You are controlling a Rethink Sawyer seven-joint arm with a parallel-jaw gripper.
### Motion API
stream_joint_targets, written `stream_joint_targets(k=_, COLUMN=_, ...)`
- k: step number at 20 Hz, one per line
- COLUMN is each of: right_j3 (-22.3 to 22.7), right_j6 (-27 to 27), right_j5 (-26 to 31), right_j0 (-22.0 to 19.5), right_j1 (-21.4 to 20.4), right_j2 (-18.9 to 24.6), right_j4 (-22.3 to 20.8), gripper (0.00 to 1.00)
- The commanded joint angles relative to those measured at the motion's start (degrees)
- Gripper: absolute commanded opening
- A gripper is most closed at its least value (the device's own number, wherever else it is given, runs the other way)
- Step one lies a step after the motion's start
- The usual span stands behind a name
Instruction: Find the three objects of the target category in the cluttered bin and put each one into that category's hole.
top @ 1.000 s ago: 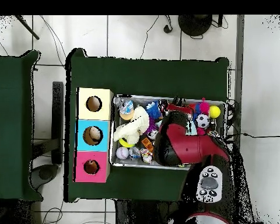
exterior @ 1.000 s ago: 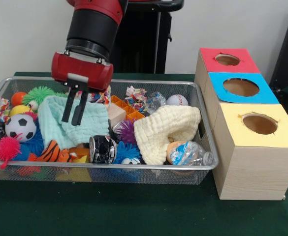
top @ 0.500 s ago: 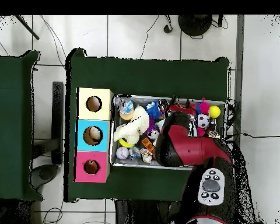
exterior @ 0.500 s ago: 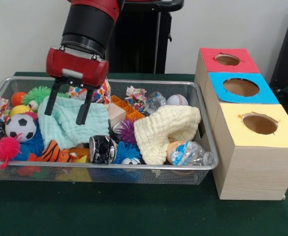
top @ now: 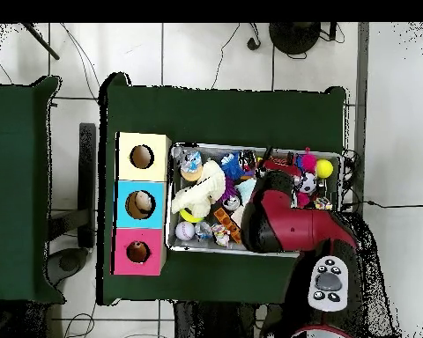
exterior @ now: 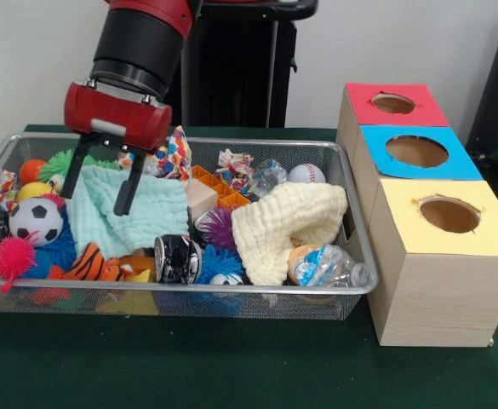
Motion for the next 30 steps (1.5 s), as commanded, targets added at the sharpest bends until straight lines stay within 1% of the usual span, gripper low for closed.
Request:
stream_joint_targets(k=1, right_j3=1.13, right_j6=6.25, right_j5=-3.19, right_j0=-2.48, right_j1=3.54, right_j2=5.99, right_j4=-1.59, gripper=1.00)
stream_joint_targets(k=6, right_j3=-0.24, right_j6=5.91, right_j5=-4.91, right_j0=-3.33, right_j1=5.86, right_j2=6.74, right_j4=-1.90, gripper=1.00)
stream_joint_targets(k=9, right_j3=-0.49, right_j6=6.06, right_j5=-4.92, right_j0=-3.89, right_j1=5.99, right_j2=7.53, right_j4=-2.26, gripper=1.00)
stream_joint_targets(k=15, right_j3=-0.94, right_j6=6.04, right_j5=-5.78, right_j0=-4.07, right_j1=6.83, right_j2=7.78, right_j4=-2.05, gripper=1.00)
stream_joint_targets(k=18, right_j3=-1.82, right_j6=5.78, right_j5=-5.75, right_j0=-4.81, right_j1=7.57, right_j2=8.84, right_j4=-3.08, gripper=1.00)
stream_joint_targets(k=20, right_j3=-2.32, right_j6=5.66, right_j5=-6.24, right_j0=-5.04, right_j1=8.36, right_j2=9.13, right_j4=-3.21, gripper=1.00)
stream_joint_targets(k=25, right_j3=-3.75, right_j6=4.96, right_j5=-8.38, right_j0=-4.18, right_j1=10.93, right_j2=8.06, right_j4=-1.49, gripper=1.00)
stream_joint_targets(k=30, right_j3=-6.03, right_j6=4.55, right_j5=-10.48, right_j0=-4.58, right_j1=13.56, right_j2=8.28, right_j4=-1.51, gripper=1.00)
